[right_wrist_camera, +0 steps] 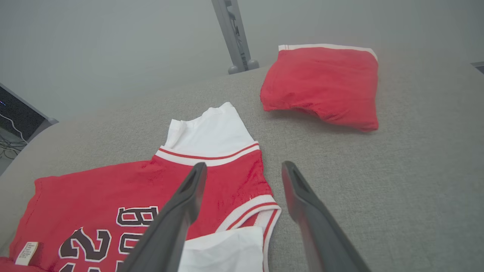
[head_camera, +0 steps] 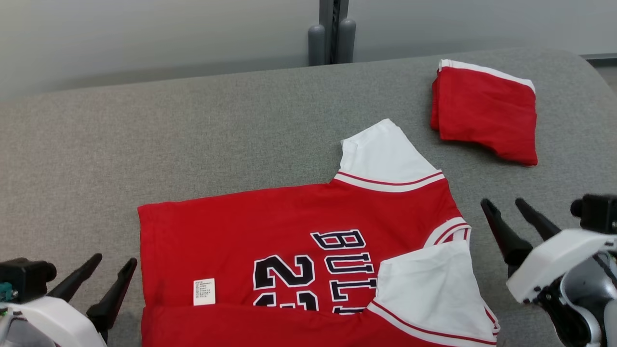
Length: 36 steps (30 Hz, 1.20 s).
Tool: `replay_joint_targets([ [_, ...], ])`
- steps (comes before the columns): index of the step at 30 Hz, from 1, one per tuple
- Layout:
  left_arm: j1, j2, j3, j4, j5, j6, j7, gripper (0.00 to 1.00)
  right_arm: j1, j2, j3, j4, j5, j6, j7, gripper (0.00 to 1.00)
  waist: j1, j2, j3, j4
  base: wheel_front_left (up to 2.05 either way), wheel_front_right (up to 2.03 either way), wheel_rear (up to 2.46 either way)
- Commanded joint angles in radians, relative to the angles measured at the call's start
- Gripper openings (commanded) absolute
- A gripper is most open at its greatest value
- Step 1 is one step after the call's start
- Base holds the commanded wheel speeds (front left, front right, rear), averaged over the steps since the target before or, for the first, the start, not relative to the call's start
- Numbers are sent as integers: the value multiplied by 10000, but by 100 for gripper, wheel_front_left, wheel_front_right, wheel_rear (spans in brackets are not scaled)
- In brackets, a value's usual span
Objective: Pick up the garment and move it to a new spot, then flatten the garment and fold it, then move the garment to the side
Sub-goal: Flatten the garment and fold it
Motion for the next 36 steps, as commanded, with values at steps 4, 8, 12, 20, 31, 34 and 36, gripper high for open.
replay_joint_targets([
  [4, -860, -188, 150, 544, 335, -263, -104, 100, -1366, -52, 222, 775, -499, 1, -616, 100, 0, -1, 715, 273, 0, 0, 0],
  [8, -1531, -386, 195, 1080, 615, -612, -208, 100, -2550, -60, 460, 1644, -980, 1, -976, 100, 0, -1, 1199, 520, 0, 0, 0],
  [12, -2044, -545, 171, 1461, 827, -1020, -340, 100, -3634, -60, 544, 2449, -1461, 1, -1121, 100, 0, -1, 1650, 788, 0, 0, 0],
  [20, -2817, -743, 87, 1966, 1285, -1808, -635, 100, -5649, -59, 407, 3928, -2256, 1, -951, 100, 0, -1, 2547, 1294, 0, 0, 0],
  [31, -3508, -993, -102, 2418, 1526, -2450, -677, 100, -7435, -59, -37, 5799, -2645, 1, -164, 100, 0, -1, 3158, 1707, 0, 0, 0],
  [34, -3647, -1104, -190, 2556, 1458, -2648, -672, 100, -7863, -60, -224, 6457, -2743, 1, 197, 100, 0, -1, 3246, 1814, 0, 0, 0],
  [36, -3745, -1142, -230, 2612, 1449, -2706, -653, 100, -8038, -65, -318, 6672, -2790, 1, 352, 100, 0, -1, 3269, 1845, 0, 0, 0],
])
